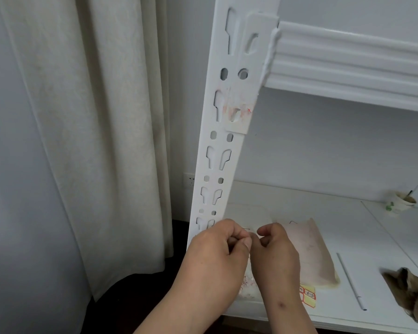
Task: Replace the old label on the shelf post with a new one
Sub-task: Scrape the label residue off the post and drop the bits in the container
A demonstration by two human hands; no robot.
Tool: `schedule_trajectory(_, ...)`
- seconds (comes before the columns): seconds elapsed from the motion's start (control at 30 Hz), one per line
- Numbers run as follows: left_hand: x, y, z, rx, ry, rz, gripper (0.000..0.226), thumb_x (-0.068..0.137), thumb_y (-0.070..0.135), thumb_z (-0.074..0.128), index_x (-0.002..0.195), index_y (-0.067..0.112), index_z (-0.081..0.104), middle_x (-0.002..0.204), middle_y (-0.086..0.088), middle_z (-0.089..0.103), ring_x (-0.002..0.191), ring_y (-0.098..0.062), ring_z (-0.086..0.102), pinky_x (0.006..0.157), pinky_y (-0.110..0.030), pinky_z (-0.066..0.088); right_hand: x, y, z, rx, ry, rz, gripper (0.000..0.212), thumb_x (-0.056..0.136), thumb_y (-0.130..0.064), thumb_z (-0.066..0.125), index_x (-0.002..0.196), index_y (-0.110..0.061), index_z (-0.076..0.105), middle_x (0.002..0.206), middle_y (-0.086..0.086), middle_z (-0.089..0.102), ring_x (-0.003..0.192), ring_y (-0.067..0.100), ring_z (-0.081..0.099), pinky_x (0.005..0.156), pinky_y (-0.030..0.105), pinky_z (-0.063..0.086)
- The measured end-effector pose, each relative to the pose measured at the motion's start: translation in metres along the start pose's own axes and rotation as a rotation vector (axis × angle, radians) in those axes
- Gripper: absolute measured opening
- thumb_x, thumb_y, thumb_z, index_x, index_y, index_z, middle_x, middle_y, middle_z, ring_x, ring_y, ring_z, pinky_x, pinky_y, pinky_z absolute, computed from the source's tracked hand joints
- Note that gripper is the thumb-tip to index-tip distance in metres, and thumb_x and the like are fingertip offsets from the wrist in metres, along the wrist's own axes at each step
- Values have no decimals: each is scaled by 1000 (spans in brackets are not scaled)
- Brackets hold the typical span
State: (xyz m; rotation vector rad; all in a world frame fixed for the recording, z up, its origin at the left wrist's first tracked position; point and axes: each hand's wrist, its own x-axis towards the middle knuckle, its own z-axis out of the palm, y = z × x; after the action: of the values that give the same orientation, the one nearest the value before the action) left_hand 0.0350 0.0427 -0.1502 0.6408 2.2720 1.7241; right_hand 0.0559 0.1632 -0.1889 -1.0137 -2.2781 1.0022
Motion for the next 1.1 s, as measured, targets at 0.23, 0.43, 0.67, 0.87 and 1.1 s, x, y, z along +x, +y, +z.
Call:
schedule_trajectory(0.23, 1, -2, -2, 3, 9, -2, 22, 90, 19, 60, 72, 30, 61, 55, 16, 58, 50, -1, 50, 55, -22, 50, 3, 0, 4, 40, 20, -9, 8, 89, -17, 60, 96, -20, 58, 78, -9, 60, 72, 12, 55, 60, 25, 38)
schedule_trajectory(0.43, 1, -3, -1, 10, 9, -10, 17, 91, 21, 60, 75, 29, 62, 58, 16, 60, 53, -2, 54, 60, -27, 54, 7, 7, 10, 39, 51, -28, 15, 88, -8, 58, 98, -16, 66, 97, 1, 64, 84, 16, 57, 66, 22, 38)
schedule_trajectory(0.67, -2, 4, -4, -19, 81, 75, 12, 92, 28, 60, 80, 31, 59, 65, 3, 62, 53, -5, 52, 55, -26, 49, -1, -14, -8, 278, 8, -71, 13, 92, -18, 57, 83, -26, 61, 80, -9, 67, 77, 7, 63, 56, 11, 40)
schedule_trajectory(0.87, -1, 36, -23, -68, 450, 313, 15, 88, 22, 65, 76, 32, 64, 73, 16, 65, 67, 1, 59, 60, -7, 42, -20, -82, -47, 556, 80, -252, 8, 87, -34, 58, 86, -33, 66, 83, -24, 68, 77, -9, 61, 60, 0, 41)
schedule_trajectory(1.1, 17, 83, -51, -255, 613, 399, 30, 82, 32, 62, 108, 42, 52, 117, 20, 58, 113, 0, 55, 102, -23, 44, -22, -135, -62, 734, 62, -406, 35, 85, -43, 60, 119, -34, 60, 110, -22, 66, 103, -8, 59, 82, 13, 45)
